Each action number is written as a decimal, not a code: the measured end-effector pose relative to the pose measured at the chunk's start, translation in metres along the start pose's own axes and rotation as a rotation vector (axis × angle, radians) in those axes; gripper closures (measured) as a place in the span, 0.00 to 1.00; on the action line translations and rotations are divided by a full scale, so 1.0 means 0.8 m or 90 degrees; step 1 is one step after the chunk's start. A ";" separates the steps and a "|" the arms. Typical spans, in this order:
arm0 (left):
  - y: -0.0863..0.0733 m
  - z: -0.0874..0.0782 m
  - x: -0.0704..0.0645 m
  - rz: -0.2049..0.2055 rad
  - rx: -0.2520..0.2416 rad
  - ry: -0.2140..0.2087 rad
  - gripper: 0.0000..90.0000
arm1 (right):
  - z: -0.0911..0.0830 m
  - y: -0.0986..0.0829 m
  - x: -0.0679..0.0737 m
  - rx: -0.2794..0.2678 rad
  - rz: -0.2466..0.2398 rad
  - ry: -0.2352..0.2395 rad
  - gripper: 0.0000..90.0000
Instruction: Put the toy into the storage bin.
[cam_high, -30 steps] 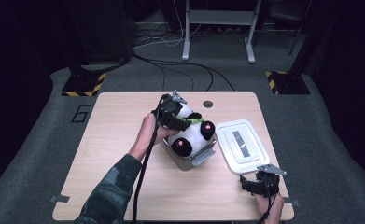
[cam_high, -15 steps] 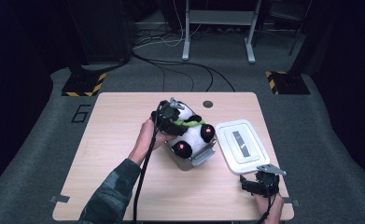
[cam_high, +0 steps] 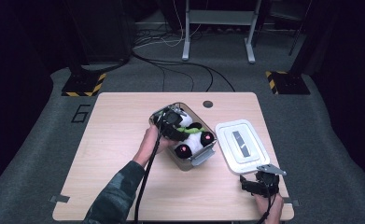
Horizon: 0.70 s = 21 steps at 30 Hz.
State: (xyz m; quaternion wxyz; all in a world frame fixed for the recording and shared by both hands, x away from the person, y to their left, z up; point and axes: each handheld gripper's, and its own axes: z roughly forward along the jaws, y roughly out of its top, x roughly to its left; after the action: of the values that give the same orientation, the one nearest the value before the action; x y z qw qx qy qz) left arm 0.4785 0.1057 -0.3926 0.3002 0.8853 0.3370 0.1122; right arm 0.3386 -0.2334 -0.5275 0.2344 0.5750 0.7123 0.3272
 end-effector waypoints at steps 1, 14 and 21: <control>-0.002 0.004 0.000 -0.003 0.007 0.001 0.52 | 0.000 0.000 0.000 0.000 0.000 0.000 0.09; -0.005 0.025 -0.001 -0.003 0.049 0.009 0.54 | 0.000 0.000 0.000 0.000 -0.001 0.001 0.09; -0.003 0.012 0.005 -0.023 0.028 -0.022 0.47 | 0.000 0.000 0.000 -0.001 0.000 0.000 0.09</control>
State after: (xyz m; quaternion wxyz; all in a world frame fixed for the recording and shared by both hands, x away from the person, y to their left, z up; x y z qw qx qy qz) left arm 0.4842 0.1057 -0.4020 0.2881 0.8874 0.3499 0.0843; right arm 0.3387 -0.2336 -0.5274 0.2345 0.5746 0.7124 0.3276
